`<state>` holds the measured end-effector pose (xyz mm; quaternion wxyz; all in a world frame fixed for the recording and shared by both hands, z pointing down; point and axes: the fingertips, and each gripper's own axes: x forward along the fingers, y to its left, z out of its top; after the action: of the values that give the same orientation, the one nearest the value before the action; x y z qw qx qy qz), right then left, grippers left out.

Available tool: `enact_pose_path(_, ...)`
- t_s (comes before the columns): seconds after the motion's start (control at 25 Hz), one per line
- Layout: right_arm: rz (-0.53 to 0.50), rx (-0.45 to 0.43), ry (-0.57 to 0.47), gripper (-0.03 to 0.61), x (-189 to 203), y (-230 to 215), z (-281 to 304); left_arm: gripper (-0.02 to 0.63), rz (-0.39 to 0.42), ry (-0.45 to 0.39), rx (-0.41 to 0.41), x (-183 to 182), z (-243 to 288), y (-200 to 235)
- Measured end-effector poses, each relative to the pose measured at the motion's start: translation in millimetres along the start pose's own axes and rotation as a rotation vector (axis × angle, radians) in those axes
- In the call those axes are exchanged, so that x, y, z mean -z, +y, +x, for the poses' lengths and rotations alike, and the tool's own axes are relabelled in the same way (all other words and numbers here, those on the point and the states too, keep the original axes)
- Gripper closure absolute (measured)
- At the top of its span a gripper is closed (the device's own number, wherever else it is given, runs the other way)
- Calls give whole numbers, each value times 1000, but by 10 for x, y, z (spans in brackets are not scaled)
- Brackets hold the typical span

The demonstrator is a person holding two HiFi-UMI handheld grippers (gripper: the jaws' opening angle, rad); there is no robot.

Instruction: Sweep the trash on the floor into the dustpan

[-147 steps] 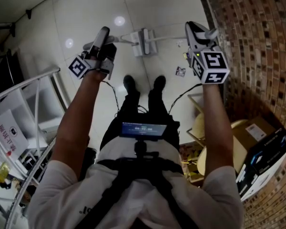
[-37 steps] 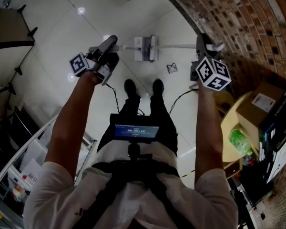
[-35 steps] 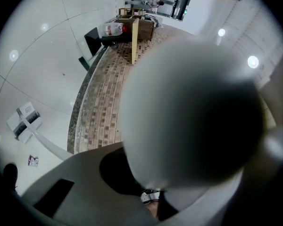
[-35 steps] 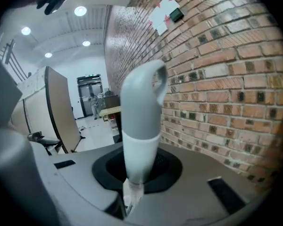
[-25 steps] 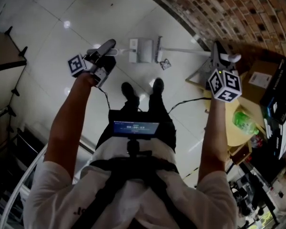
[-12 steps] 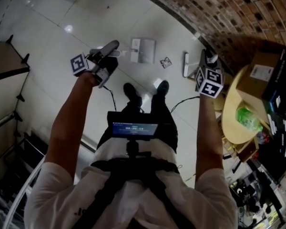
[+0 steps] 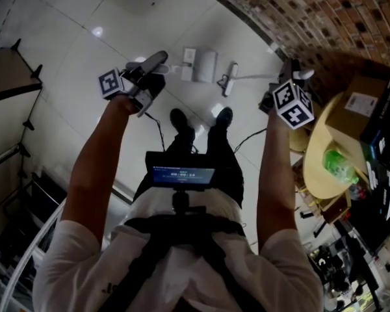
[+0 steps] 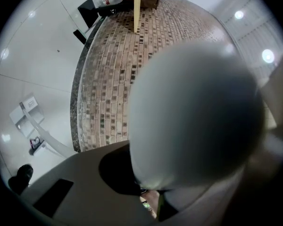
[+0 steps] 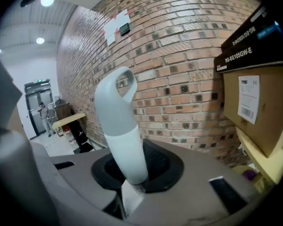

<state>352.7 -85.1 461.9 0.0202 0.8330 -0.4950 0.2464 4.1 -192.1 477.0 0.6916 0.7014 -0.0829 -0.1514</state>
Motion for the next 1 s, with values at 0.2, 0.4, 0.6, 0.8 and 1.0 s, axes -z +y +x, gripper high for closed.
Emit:
enact_pose_path(0.2,133,-100,-25,529,-61,298,42,604,1,0,1,-9,-3,-4)
enact_pose_path(0.4,31,-165,-63,535,-281,687,-3,604,4,-5,3,-61,-33,3)
enact_pose_path(0.6,-110,-200,-92,535,-477,938,-55,603,4,-13,13,-109,-26,-12)
enact_pose_path(0.8,-170,-198,-74,537,-390,1139,-46,598,27,-49,22,-198,-28,-11)
enact_pose_path(1.0,-158,-156,-18,535,-30,1479,167,598,52,-115,38,-346,-7,-32)
